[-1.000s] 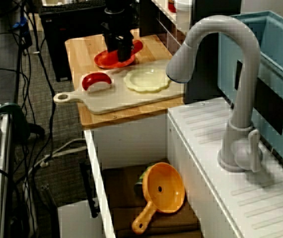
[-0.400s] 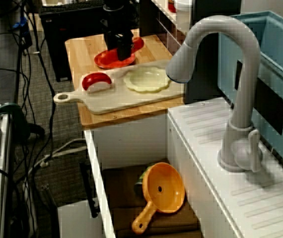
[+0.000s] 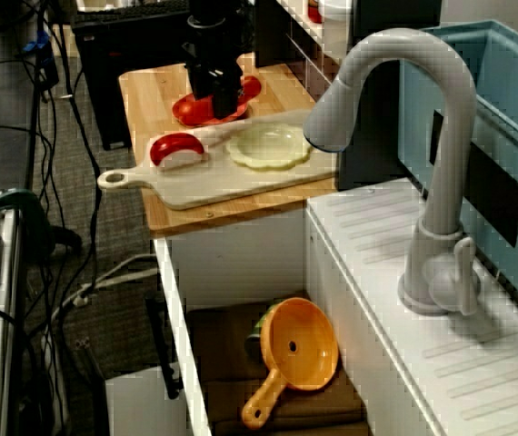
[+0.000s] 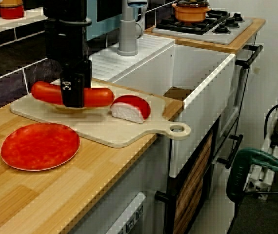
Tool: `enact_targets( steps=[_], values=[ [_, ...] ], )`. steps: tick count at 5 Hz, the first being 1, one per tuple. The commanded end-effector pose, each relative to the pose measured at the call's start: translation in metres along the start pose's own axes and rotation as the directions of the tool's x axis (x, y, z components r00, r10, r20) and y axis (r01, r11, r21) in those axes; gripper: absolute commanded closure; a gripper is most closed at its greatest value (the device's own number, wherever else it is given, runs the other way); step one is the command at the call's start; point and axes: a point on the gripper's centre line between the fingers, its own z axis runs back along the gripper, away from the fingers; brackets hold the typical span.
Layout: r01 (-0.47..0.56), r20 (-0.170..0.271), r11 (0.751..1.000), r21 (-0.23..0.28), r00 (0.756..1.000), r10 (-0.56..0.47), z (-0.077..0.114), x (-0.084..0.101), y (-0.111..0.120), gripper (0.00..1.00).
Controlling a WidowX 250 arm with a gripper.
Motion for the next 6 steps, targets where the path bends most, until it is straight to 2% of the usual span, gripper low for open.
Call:
enact_targets(
  steps=[1, 3, 6],
  values=[
    [0.014, 0.066, 1.0, -0.016, 0.998, -0.013, 0.025, -0.008, -0.015, 1.0],
    [0.032, 0.067, 0.999, 0.001, 0.997, -0.032, 0.021, -0.014, -0.035, 1.0],
    [0.017, 0.036, 1.0, 0.007, 0.999, -0.017, 0.015, -0.016, -0.045, 1.0]
  ],
)
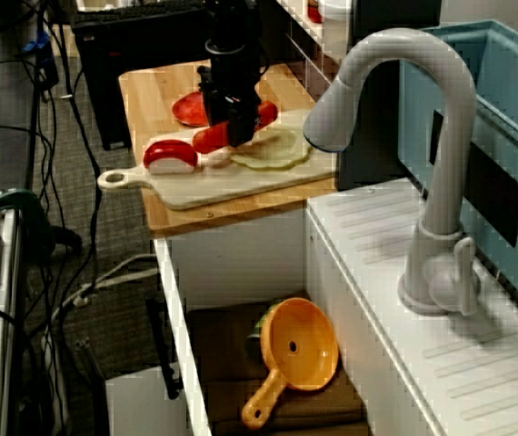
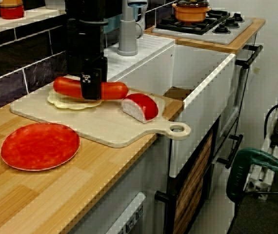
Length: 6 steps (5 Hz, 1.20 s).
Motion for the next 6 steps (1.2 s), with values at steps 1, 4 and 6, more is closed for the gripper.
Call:
enact_targets(
  steps=[1, 4, 6],
  values=[
    [-0.016, 0.052, 1.0, -0.012, 0.999, 0.016, 0.02, 0.002, -0.002, 1.0],
    [-0.025, 0.06, 1.0, -0.015, 0.998, 0.026, 0.012, 0.004, -0.016, 1.0],
    [-0.046, 0.05, 0.999, 0.0, 0.998, 0.046, 0.008, 0.01, -0.019, 0.0]
  ],
)
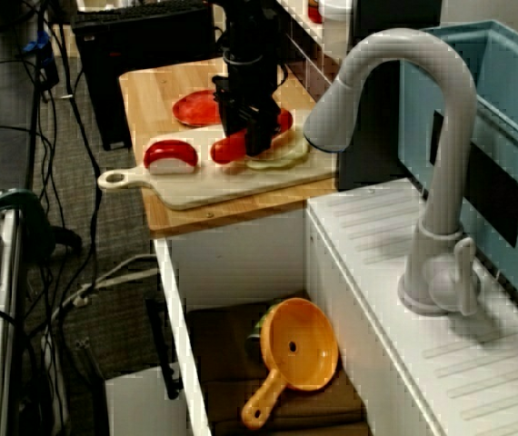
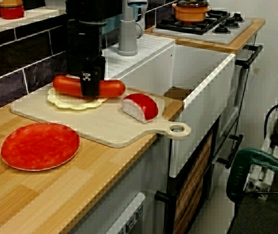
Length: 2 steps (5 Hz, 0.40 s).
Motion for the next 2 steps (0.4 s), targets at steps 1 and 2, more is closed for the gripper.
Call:
enact_targets(
  steps=[1, 2],
  values=[
    [-0.018, 0.032, 1.0, 0.006, 0.999, 0.018, 0.0126, 0.0067, 0.0035, 0.0],
    [-0.02, 0.023, 1.0, 0.002, 1.0, 0.02, 0.0153, 0.0113, 0.0075, 0.0]
  ],
)
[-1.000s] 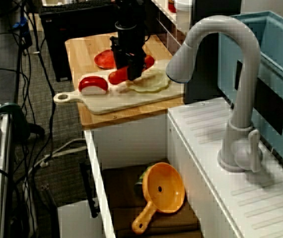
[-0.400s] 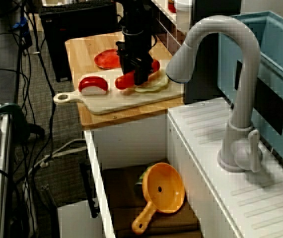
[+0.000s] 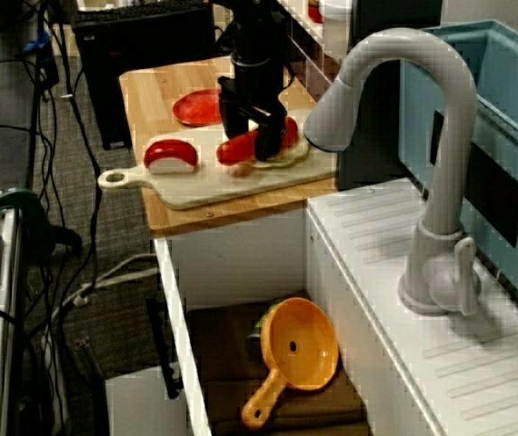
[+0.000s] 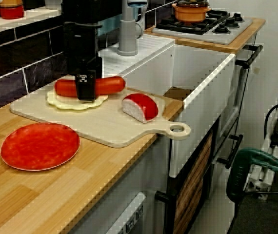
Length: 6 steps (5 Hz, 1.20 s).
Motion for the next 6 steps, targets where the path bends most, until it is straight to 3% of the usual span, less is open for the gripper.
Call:
enact_targets(
  steps=[1, 6],
  values=[
    [-0.02, 0.032, 0.999, -0.025, 0.999, 0.021, 0.025, 0.01, 0.014, 0.0],
    [-0.068, -0.038, 0.988, -0.142, 0.997, 0.063, 0.074, 0.016, 0.064, 0.0]
  ],
)
